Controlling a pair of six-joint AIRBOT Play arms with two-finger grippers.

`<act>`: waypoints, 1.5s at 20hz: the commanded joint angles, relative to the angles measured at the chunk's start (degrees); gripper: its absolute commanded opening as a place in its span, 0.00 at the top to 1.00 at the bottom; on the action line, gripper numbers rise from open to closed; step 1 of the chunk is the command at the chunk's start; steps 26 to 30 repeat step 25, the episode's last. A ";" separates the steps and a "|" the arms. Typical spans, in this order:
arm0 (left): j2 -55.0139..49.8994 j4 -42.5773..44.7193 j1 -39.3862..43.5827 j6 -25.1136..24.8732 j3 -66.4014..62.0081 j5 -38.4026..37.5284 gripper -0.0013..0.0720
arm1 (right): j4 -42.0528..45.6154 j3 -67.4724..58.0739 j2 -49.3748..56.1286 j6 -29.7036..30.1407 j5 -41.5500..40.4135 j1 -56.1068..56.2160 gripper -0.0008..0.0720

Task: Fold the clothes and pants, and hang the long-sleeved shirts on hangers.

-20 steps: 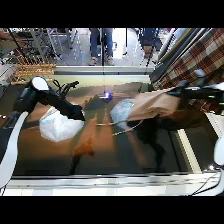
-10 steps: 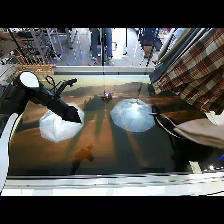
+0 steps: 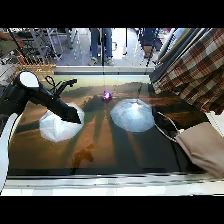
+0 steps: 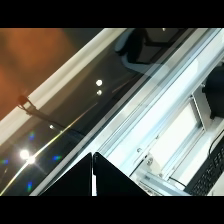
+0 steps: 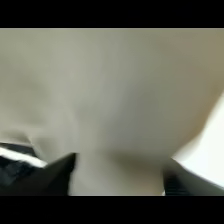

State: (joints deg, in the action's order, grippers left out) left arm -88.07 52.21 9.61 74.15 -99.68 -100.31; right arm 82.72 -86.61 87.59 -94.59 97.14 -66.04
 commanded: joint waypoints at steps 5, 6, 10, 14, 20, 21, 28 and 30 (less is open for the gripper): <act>0.79 11.39 -0.37 2.36 -0.04 -2.05 0.96 | -11.45 -6.27 -0.11 1.11 7.08 1.86 0.12; 1.55 20.22 0.04 4.92 -0.04 -0.96 0.96 | -18.64 -6.14 -0.24 2.34 6.67 3.80 0.17; 9.01 39.69 -0.44 13.03 -0.02 9.55 0.96 | -26.82 -0.09 -3.13 9.38 2.67 21.88 0.31; 18.01 39.26 -1.09 15.28 -0.02 22.71 0.96 | -19.96 3.45 -4.37 16.04 -15.69 43.56 0.54; 21.46 39.10 -1.03 15.89 -0.02 22.97 0.96 | -6.73 3.02 -4.37 19.28 -42.75 56.46 0.97; 21.31 39.10 -1.03 15.89 -0.02 22.97 0.96 | -7.15 3.02 -4.37 19.28 -45.66 56.89 0.97; 20.81 39.10 -1.03 15.89 -0.02 22.97 0.96 | -7.61 3.02 -4.37 19.26 -51.36 57.22 0.97; 20.81 39.10 -1.03 15.89 -0.02 22.97 0.96 | -7.61 3.02 -4.37 19.26 -51.36 57.22 0.97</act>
